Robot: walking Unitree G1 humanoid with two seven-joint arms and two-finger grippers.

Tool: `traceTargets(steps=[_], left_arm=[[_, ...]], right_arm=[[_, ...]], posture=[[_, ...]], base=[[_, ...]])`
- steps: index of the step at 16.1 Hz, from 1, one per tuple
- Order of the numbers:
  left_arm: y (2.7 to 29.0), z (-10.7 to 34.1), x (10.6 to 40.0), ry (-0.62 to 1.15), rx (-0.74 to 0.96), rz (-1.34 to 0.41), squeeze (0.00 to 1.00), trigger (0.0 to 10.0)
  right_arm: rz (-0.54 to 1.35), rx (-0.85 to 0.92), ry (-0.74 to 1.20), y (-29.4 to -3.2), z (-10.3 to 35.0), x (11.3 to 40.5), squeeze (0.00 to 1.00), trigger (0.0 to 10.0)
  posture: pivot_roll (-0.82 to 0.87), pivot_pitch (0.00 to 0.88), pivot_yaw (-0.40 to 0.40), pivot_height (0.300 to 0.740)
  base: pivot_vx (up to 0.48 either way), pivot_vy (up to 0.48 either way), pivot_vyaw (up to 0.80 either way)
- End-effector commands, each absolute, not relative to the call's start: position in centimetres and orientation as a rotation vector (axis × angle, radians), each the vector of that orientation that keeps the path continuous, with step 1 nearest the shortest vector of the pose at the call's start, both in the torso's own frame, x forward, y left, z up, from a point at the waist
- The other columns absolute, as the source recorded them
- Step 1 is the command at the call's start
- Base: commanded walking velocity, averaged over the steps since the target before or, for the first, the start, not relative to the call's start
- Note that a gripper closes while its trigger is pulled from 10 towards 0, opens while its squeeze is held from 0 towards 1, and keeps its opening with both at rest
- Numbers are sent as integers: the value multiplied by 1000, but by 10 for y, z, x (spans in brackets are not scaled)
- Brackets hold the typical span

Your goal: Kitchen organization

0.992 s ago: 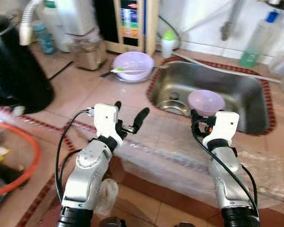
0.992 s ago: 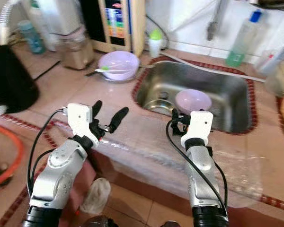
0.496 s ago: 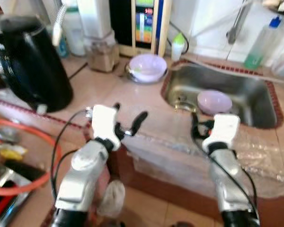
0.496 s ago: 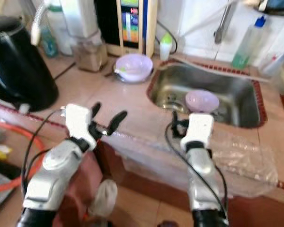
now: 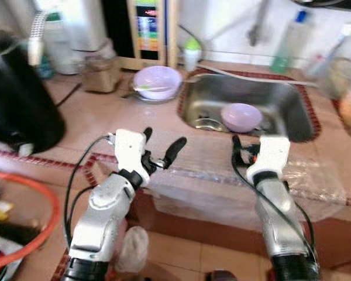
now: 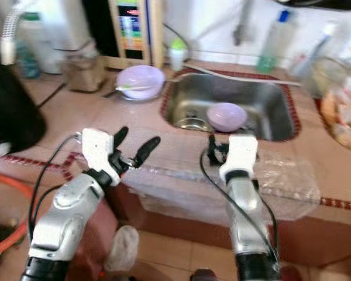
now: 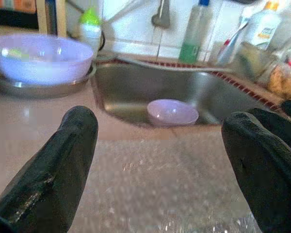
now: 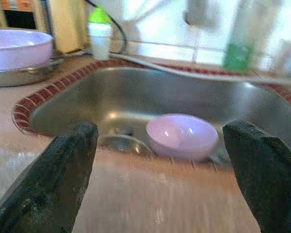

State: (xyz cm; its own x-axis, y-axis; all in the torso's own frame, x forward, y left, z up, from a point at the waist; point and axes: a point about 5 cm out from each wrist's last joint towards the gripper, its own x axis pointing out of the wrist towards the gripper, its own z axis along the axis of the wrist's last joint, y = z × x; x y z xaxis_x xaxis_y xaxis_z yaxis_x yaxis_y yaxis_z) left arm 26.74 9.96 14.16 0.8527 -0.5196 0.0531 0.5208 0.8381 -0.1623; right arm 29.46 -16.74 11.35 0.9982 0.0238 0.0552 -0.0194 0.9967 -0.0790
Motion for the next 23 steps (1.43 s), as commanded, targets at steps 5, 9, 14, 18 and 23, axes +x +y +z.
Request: traceTargets(steps=[5,9,14,18,23], left_arm=[[128,128,256,59,-151,-518,0,10000],[144,134,256,1,-44,-451,0,10000],[160,132,279,-38,101,-434,0,10000],[136,121,274,-44,-11,-381,0,10000],[129,129,286,-104,-49,-398,0,10000]], right_arm=[[136,-153,-101,-173,133,306,0,10000],[69,-192,-115,-183,123,287,0,10000],[10,-233,-62,-195,105,275,0,10000],[-94,-218,-57,-208,101,272,0,10000],[-186,-202,-66,-211,98,248,0,10000]], posture=[[-5,9,46,740],[17,9,12,740],[1,0,-2,740],[-55,0,88,740],[-140,5,136,740]], base=[[0,0,0],[0,0,0],[0,0,0],[0,0,-600],[0,0,-160]])
